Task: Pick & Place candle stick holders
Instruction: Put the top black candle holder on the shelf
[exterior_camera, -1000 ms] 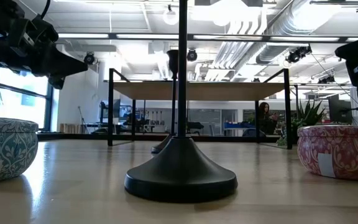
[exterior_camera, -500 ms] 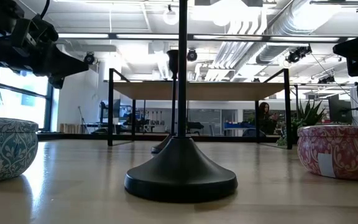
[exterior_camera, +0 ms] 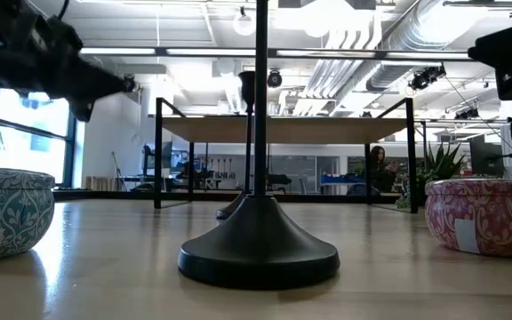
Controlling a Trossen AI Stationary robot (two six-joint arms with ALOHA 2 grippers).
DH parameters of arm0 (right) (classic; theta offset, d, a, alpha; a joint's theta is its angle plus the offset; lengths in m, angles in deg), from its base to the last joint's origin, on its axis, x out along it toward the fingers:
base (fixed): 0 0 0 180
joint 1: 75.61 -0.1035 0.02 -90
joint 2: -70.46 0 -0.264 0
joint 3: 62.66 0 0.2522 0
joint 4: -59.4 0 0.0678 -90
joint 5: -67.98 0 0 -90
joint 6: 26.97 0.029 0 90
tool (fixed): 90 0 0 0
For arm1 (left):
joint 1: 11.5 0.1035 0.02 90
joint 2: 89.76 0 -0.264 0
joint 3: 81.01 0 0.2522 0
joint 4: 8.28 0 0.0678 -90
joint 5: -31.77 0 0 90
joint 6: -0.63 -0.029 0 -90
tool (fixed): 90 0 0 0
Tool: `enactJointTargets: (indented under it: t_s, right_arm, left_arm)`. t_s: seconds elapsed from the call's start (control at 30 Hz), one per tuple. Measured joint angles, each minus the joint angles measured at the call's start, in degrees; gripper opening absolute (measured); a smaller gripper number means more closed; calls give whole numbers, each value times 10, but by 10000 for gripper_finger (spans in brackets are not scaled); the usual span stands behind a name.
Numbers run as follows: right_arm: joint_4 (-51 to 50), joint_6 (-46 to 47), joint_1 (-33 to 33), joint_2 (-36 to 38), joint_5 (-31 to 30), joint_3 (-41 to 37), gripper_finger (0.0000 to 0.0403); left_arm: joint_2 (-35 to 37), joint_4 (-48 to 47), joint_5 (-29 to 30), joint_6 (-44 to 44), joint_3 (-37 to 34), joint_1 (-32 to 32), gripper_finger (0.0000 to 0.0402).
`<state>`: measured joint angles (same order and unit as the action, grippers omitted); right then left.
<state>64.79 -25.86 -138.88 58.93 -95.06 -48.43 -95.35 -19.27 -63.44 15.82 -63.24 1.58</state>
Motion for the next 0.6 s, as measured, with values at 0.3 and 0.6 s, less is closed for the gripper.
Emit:
enactJointTargets:
  t_s: [0.3,0.6]
  right_arm:
    - [9,-44,0,0,-1,0,171]
    - [137,-180,5,0,91,11,210]
  left_arm:
    - [0,67,20,14,6,0,192]
    - [0,162,-62,48,8,0,198]
